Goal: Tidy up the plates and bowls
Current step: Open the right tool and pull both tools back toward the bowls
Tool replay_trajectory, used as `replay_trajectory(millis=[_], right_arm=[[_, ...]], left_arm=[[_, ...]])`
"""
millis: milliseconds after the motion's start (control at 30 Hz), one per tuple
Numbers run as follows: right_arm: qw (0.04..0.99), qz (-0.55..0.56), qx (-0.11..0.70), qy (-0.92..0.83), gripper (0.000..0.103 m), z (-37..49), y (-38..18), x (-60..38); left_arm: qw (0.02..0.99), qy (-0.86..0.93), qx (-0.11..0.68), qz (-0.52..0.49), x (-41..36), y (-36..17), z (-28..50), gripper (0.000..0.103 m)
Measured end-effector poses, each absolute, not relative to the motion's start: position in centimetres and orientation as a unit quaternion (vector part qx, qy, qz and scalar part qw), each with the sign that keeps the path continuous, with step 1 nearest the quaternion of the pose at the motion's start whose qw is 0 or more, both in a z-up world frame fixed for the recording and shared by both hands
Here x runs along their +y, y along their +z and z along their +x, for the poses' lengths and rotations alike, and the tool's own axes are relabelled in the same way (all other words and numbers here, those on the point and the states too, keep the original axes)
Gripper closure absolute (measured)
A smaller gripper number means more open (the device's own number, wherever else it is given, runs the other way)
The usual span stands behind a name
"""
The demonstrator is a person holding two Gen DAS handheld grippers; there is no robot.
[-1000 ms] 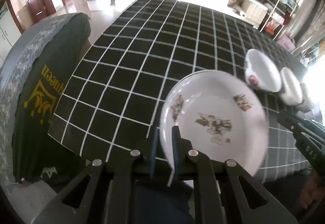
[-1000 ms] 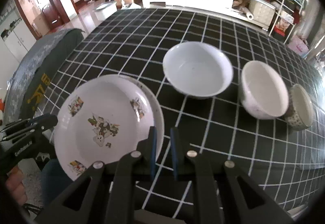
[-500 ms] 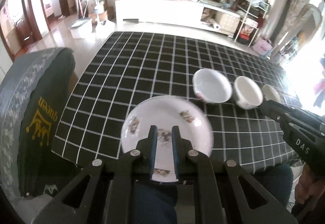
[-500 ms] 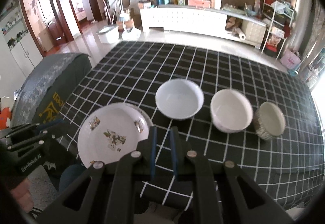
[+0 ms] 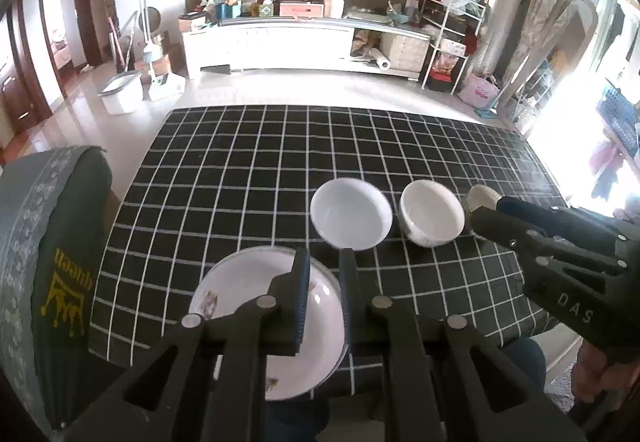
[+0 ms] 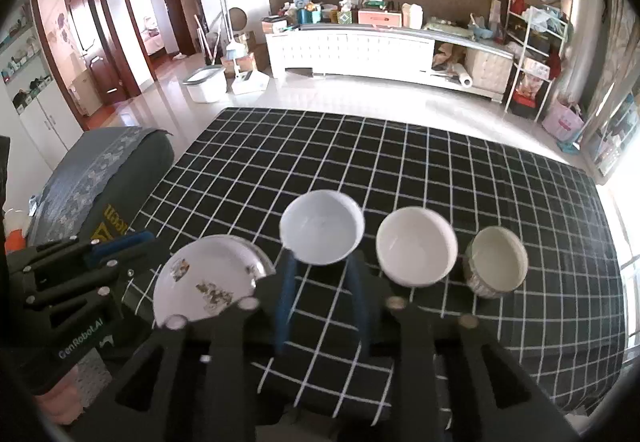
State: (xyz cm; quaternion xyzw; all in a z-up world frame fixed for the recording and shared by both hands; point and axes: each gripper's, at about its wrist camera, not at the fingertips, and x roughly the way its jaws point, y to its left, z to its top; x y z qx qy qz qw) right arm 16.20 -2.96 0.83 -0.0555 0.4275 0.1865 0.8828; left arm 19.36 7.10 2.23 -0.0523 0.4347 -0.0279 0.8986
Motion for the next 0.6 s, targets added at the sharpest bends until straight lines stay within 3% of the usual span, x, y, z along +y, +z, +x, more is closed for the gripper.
replay_trajectory(millis=[300,600], right_arm=[[0.883,-0.054,0.431,0.180,0.059,19.9,0.7,-3.5],[0.863,-0.054,0.467,0.182,0.059,23.3,-2.7,-2.4]], left_arm=[[0.896,-0.036,0.439,-0.047,7.1,1.8,23.8,0.081],[0.878,-0.031,0.474,-0.061,9.1,-1.8,27.4,0.076]])
